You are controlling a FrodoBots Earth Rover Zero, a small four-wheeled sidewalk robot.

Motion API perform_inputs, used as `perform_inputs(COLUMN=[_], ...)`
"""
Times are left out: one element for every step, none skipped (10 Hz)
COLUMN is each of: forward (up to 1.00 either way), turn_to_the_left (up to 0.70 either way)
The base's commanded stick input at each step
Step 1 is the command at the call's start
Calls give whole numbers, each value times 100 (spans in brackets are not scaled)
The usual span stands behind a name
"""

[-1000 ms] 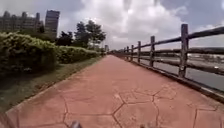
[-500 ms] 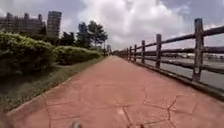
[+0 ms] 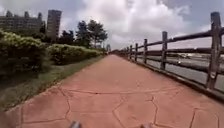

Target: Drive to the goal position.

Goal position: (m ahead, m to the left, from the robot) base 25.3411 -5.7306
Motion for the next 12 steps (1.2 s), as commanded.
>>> perform_inputs(forward=[85,85,85,85,85,85,85,85,85,85,85,85], turn_to_the_left=[11,11,-23,-23,-23,-23,-23,-23,-6,11,11,11])
